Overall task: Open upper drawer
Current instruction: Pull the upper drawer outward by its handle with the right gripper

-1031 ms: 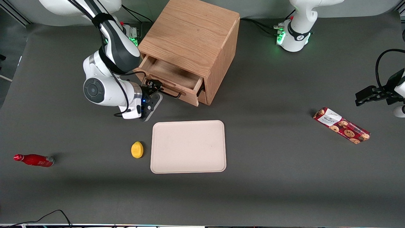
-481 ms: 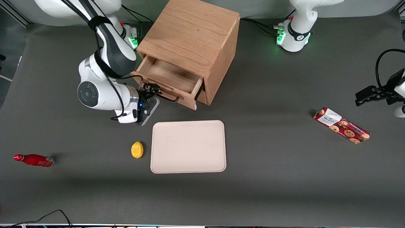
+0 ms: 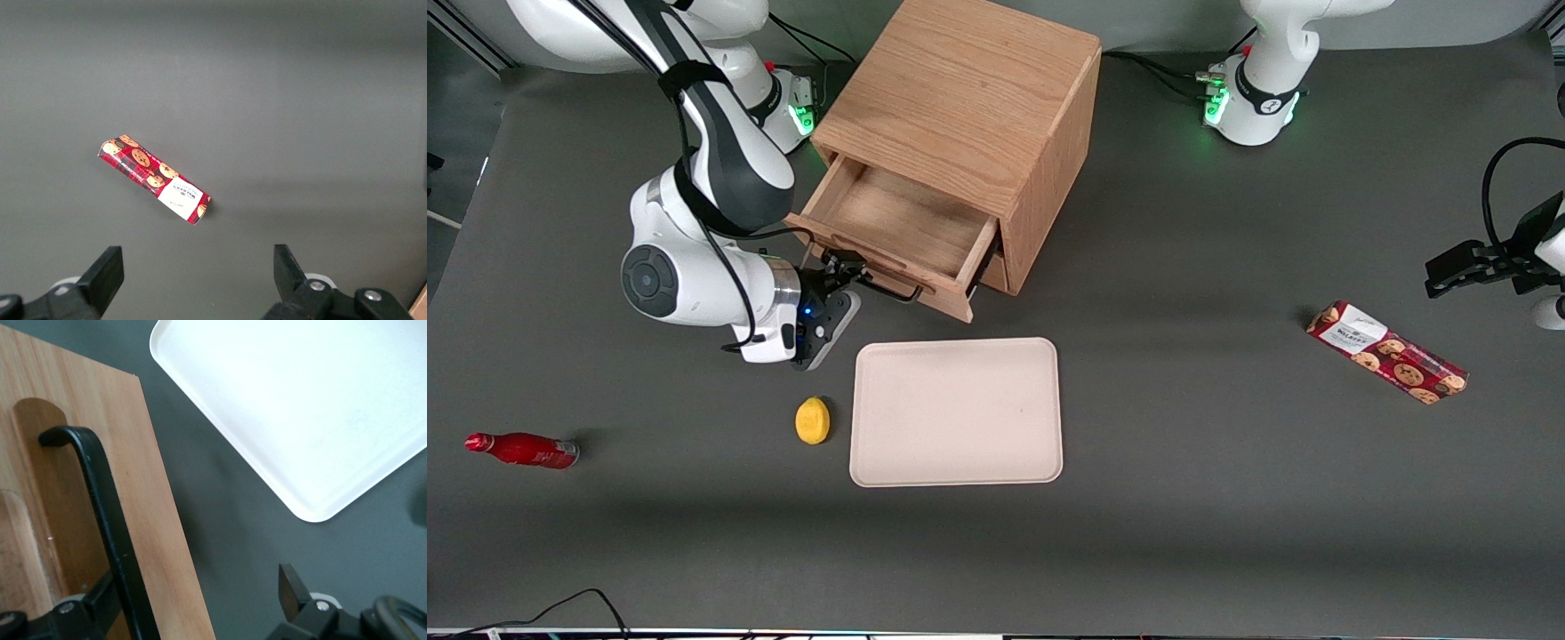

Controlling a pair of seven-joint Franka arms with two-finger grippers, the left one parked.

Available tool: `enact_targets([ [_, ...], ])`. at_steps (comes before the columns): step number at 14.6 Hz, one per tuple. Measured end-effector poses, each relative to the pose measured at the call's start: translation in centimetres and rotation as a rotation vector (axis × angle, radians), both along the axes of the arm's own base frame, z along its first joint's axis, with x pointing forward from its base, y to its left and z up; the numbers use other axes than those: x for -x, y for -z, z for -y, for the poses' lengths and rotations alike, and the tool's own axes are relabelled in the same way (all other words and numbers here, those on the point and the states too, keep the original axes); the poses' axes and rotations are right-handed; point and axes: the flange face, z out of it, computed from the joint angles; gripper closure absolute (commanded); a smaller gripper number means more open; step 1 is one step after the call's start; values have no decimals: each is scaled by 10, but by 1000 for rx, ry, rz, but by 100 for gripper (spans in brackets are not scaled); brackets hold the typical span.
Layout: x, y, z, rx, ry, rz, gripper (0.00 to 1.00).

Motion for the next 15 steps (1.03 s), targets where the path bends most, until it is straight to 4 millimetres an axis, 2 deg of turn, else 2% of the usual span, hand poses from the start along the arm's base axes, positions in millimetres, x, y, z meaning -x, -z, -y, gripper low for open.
enact_targets([
  [3, -5, -1, 2, -3, 4, 5, 0],
  [15, -38, -3, 32, -5, -19, 64, 0],
])
